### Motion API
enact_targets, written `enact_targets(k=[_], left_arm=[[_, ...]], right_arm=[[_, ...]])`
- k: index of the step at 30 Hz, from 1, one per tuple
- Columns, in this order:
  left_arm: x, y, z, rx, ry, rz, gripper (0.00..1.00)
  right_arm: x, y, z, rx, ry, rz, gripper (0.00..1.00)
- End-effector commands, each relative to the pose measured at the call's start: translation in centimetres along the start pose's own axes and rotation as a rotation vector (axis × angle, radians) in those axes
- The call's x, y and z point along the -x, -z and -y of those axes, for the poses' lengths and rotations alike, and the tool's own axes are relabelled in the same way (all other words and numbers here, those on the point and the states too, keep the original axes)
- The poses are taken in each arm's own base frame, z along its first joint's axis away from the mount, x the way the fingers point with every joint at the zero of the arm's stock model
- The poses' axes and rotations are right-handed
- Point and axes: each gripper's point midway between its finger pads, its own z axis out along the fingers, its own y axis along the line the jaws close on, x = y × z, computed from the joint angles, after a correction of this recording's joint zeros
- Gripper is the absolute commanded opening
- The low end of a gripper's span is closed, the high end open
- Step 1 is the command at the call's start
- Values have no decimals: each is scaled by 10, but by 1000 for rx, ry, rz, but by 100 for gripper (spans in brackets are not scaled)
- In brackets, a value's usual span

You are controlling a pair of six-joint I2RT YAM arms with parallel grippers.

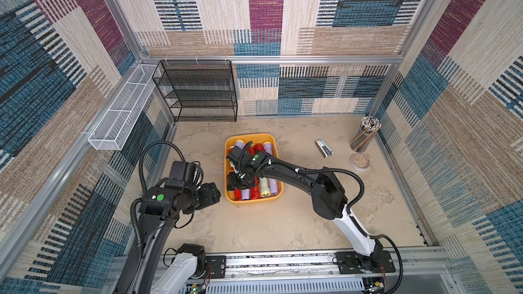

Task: Put the flashlights into the storage boxes
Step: Place the flashlight at the storage box, then reset both arms

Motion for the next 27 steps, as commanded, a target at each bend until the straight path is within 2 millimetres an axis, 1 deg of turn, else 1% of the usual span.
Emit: enact_targets(k=[1, 2, 5, 6, 7, 9, 11, 13, 14, 16, 18, 19, 21, 23, 25, 27], left_arm=[[0, 1, -1, 5, -20, 3, 83], [2, 2, -1, 6, -19, 10, 86], [11, 6, -2, 27, -19, 44, 88], [15, 9, -2, 33, -21, 62, 89], [20, 12, -1, 36, -22, 83, 89], [30, 19, -3, 56, -23, 131, 89], [41, 25, -6, 85, -25, 191, 89], [54, 30, -12, 123, -30, 263, 90], [59, 32, -14, 138, -34, 294, 90], [70, 31, -18, 171, -45, 346, 90], [82, 29, -19, 174, -72, 420, 90], [89, 29, -20, 180, -71, 472, 99], [97, 30, -21, 170, -72, 559, 100], [103, 27, -17, 142, -110, 619, 100], [109, 23, -18, 149, -116, 650, 100], [114, 15, -21, 181, -138, 649, 100]], right_arm=[[10, 31, -9, -3, 23, 65, 71], [11, 43, -11, -3, 31, 86, 74], [15, 89, -13, -33, 63, 164, 86], [15, 107, -11, -49, 77, 195, 95], [14, 125, -6, -73, 85, 229, 100], [10, 156, 9, -129, 95, 293, 100], [4, 185, 33, -184, 84, 354, 100], [-7, 207, 73, -233, 47, 393, 100], [-9, 217, 88, -237, 22, 417, 100], [-23, 233, 128, -243, -29, 458, 100], [-28, 256, 156, -240, -68, 541, 100], [-30, 267, 170, -263, -83, 587, 99], [-36, 282, 191, -316, -92, 652, 100], [-40, 292, 206, -354, -109, 694, 100], [-41, 294, 212, -363, -112, 699, 100], [-42, 291, 222, -396, -109, 691, 100]])
